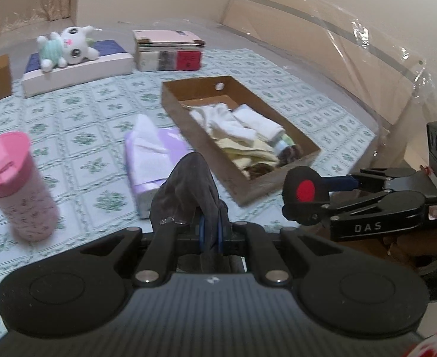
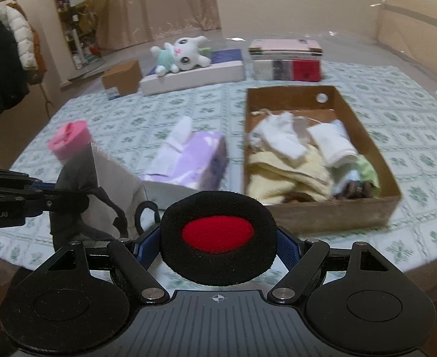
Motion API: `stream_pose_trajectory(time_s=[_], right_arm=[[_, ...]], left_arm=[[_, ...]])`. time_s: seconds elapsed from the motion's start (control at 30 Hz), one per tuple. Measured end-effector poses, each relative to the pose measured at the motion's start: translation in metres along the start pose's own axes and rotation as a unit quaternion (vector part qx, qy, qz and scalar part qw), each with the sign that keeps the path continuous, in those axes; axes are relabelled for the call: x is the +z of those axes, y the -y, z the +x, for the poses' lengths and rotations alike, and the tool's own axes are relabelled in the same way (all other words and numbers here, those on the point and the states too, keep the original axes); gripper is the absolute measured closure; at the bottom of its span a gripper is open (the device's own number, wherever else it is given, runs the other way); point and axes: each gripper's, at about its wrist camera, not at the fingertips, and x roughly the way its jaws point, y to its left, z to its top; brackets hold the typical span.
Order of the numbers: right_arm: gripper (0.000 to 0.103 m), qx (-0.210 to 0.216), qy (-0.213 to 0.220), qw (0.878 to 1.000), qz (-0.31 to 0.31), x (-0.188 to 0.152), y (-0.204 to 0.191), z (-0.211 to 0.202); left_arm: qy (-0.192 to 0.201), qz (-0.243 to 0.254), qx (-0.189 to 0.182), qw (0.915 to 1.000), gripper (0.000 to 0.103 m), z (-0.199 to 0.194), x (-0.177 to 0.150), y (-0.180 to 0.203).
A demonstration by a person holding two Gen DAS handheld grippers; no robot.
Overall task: Organize soft objects
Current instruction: 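Carry the dark sock and black-red pad over the cardboard tray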
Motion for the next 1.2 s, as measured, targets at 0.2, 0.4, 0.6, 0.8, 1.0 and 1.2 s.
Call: stream_pose_trajectory(time_s=[0.2,0.4,0.6,0.8,1.0,1.2], right_arm=[[0.024,-0.022,0.002,1.000,0.017,-0.004,0.020,-0.009],[0.024,-0.037,0.005,0.999,0.024,-0.006,0.036,-0.016],[0.024,-0.052,0.009,0.998,0.032,-0.007,0.048,-0.021],[0.024,-0.065,0.014,0.997,0.042,-0.009,0.062,-0.028],[0.024,-0.074,0.017,0.996,0.053,-0.010,0.074,-0.033],[0.024,-0.082,0.019,0.995,0.054,-0.007,0.085,-0.037]], left_arm=[[-0.004,0.022,-0.024,0.9995,0.096,0.015,0.010,0.027],[-0.003,0.037,-0.036,0.9987,0.096,0.025,0.020,0.046],[0.000,0.046,-0.045,0.9979,0.096,0.034,0.029,0.061],[0.005,0.050,-0.050,0.9975,0.096,0.043,0.038,0.076],[0.009,0.051,-0.054,0.9972,0.096,0.054,0.048,0.084],[0.017,0.055,-0.061,0.9965,0.096,0.062,0.066,0.093]])
